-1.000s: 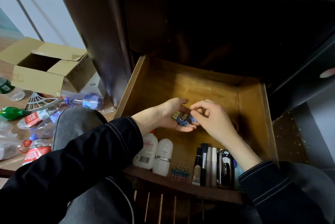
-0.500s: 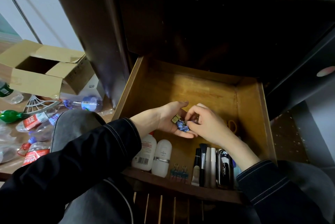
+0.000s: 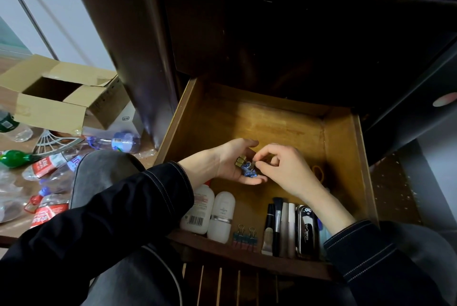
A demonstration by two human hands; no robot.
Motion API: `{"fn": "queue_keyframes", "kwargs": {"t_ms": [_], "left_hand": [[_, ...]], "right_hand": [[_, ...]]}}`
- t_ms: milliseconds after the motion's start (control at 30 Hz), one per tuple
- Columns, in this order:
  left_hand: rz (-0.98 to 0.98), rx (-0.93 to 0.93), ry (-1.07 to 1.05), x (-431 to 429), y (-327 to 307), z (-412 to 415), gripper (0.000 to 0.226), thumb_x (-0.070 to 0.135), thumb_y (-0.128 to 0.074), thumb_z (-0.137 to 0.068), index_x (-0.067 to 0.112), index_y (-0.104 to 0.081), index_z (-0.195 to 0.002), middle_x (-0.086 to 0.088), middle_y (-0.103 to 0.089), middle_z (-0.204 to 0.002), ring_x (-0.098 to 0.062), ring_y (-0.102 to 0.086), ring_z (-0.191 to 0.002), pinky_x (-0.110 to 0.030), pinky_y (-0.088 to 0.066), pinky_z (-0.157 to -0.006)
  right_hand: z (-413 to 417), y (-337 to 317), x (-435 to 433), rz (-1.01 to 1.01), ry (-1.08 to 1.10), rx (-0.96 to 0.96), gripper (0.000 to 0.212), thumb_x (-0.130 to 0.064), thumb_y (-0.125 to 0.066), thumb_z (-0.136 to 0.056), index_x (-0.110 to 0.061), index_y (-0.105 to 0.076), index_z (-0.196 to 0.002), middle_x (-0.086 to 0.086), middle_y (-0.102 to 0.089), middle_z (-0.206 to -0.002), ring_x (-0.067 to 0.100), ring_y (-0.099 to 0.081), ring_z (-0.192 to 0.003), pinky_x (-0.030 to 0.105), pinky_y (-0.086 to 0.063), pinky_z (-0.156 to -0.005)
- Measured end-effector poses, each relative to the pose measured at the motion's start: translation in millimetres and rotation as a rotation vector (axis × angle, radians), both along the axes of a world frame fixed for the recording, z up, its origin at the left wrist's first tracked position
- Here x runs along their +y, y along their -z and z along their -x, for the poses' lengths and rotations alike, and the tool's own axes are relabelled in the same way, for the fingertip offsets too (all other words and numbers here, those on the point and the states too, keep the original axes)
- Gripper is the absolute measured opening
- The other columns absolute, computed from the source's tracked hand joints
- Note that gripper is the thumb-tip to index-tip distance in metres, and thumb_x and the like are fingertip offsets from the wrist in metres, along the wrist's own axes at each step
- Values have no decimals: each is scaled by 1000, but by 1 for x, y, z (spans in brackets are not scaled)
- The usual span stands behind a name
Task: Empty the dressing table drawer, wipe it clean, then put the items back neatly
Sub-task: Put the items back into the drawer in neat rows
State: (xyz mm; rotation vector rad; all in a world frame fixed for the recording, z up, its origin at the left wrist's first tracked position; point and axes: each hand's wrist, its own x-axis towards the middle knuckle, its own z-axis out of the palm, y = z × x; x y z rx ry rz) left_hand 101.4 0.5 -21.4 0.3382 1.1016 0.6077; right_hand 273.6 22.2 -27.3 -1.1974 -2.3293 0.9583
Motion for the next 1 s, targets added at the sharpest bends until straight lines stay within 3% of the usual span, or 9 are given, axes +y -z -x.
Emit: {"fn": "queue_keyframes", "kwargs": {"t_ms": [100,200,267,400,533,667,800,1000], "left_hand": [[4,-16,-15,1,0,1,38,39,-41,-106,5,-52,-121,-21,-70,-89,-32,-72,-79,-40,-61,-74],[15,-6,-33,2,0,3,41,37,-42,-105,3,-56,-124,-25,-72,-89,-33,-71,-80,-37,-61,-72],[19,0,-39,3,0,3,42,36,-43,-105,2,-57,-126,-26,-70,-94,-33,-71,-79,-36,-61,-70],[30,8,-56,3,3,3,37,34,-44,-105,3,-57,-121,-28,-66,-102,-35,-72,-79,-38,-61,-71],[43,-17,-104,5,5,5,35,31,-45,-105,4,-58,-120,-29,-67,-107,-36,-72,-82,-39,-62,-70],[18,37,-233,7,9,9,27,22,-47,-101,1,-63,-105,-22,-68,-96,-30,-69,-75,-34,-59,-62],[58,-39,-364,8,10,14,16,13,-51,-95,1,-62,-98,-20,-65,-87,-28,-66,-73,-35,-57,-64],[70,-83,-330,7,8,15,15,10,-53,-92,3,-60,-104,-19,-65,-99,-34,-71,-86,-42,-59,-77]], "right_hand": [[0,1,1,-43,58,28,17,-14,-68,-91,-27,-72,-102,-32,-62,-75,-5,-56,-59,13,-39,-50],[-1,4,6,-89,185,5,16,-18,-69,-91,-26,-71,-104,-17,-61,-100,-3,-58,-77,16,-43,-63],[-3,6,9,-40,225,11,11,-21,-72,-91,-24,-73,-101,-12,-65,-99,-1,-62,-85,19,-46,-68],[-2,7,8,37,183,47,8,-18,-75,-89,-25,-73,-85,-10,-68,-90,1,-67,-65,13,-45,-59],[-3,4,9,84,246,95,10,-18,-72,-88,-26,-73,-84,-10,-70,-89,5,-65,-81,23,-50,-70],[-10,3,14,116,349,142,9,-18,-72,-85,-27,-73,-82,-10,-72,-85,7,-66,-87,27,-53,-75],[-8,14,11,293,129,-224,9,-20,-76,-81,-24,-75,-74,-10,-71,-70,6,-65,-70,33,-55,-70],[6,25,-11,520,-227,-314,5,-16,-76,-74,-13,-79,-74,-2,-75,-68,7,-56,-54,24,-45,-53]]}}
